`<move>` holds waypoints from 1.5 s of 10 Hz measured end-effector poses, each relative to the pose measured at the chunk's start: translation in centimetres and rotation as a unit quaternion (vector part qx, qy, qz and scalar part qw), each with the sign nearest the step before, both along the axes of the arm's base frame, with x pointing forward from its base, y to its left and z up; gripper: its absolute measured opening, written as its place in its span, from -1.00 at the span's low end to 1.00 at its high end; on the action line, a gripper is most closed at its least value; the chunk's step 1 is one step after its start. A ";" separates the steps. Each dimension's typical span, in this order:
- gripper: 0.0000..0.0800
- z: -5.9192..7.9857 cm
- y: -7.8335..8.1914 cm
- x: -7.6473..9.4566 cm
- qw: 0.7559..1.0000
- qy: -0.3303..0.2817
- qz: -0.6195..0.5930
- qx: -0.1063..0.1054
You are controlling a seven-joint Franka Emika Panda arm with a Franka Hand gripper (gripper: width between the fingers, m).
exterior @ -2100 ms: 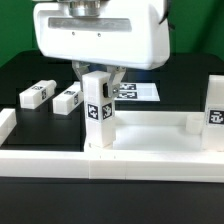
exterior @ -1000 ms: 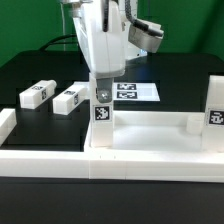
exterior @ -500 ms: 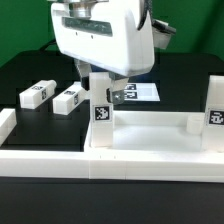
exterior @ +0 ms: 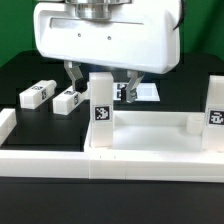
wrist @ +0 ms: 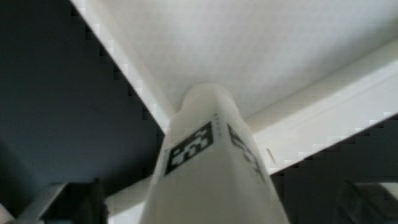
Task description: Assemble desk
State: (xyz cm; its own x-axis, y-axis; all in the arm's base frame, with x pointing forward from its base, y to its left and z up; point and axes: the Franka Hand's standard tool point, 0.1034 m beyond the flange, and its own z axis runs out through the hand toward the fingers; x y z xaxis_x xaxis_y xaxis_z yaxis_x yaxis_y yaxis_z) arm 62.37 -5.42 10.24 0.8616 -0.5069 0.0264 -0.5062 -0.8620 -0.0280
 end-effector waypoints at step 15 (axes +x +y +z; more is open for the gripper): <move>-0.28 -0.1 -0.5 -0.2 0.956 0.001 0.293 -0.016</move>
Offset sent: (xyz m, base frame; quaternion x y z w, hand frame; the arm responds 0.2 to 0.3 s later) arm -0.0016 0.0000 -0.0016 0.0059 0.0010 -0.2160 0.9764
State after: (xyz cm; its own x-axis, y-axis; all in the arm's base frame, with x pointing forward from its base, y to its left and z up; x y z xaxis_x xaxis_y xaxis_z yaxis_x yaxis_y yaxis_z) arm 62.22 -5.87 10.14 0.9975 0.0629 0.0309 0.0628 -0.9980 0.0038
